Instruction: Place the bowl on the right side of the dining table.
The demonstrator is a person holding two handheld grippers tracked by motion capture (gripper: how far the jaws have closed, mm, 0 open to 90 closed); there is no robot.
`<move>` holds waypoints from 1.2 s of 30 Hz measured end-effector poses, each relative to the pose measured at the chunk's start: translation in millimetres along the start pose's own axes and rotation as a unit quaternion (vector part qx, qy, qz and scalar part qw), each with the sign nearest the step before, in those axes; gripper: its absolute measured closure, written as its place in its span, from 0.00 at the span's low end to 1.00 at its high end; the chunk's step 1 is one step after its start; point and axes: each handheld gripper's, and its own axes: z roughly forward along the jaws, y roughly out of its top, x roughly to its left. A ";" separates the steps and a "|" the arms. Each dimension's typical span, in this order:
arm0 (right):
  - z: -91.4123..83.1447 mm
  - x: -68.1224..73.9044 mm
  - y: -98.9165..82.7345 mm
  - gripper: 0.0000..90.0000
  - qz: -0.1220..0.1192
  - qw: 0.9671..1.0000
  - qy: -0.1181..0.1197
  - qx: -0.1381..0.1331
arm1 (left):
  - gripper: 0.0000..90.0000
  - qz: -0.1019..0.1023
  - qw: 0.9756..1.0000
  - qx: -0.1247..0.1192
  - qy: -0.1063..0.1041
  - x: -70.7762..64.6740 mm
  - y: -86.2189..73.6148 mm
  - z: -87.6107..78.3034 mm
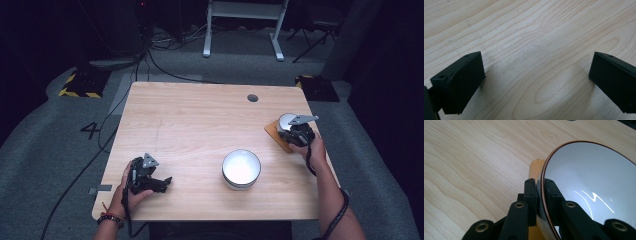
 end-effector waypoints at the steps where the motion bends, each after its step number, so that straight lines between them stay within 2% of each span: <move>1: 0.8 0.5 -0.5 0.91 0.003 1.000 0.000 0.000 | 0.00 0.000 1.000 0.000 0.000 0.0 0.0 0.0; 3: 1.9 0.9 -1.6 0.91 0.009 1.000 0.005 0.000 | 0.00 0.000 1.000 0.000 0.000 -0.1 0.0 0.0; 5: 2.8 -0.4 -3.2 0.91 -0.001 1.000 0.003 0.004 | 0.00 0.000 1.000 0.000 0.000 -0.1 0.0 0.0; 7: 2.5 -0.4 -3.8 0.91 0.014 1.000 0.010 0.000 | 0.00 0.000 1.000 0.000 0.000 0.0 0.0 0.0; 21: 2.3 -4.5 -5.8 0.88 0.026 0.999 0.017 -0.001 | 0.00 0.000 1.000 0.000 0.000 0.0 0.0 0.0; 31: 0.1 -8.5 -9.3 0.81 0.034 0.999 0.017 -0.009 | 0.00 0.000 1.000 0.000 0.000 0.0 0.0 0.0; 36: -2.3 -10.0 -11.0 0.73 0.046 0.999 0.017 -0.012 | 0.00 0.000 1.000 0.000 0.000 0.0 0.0 0.0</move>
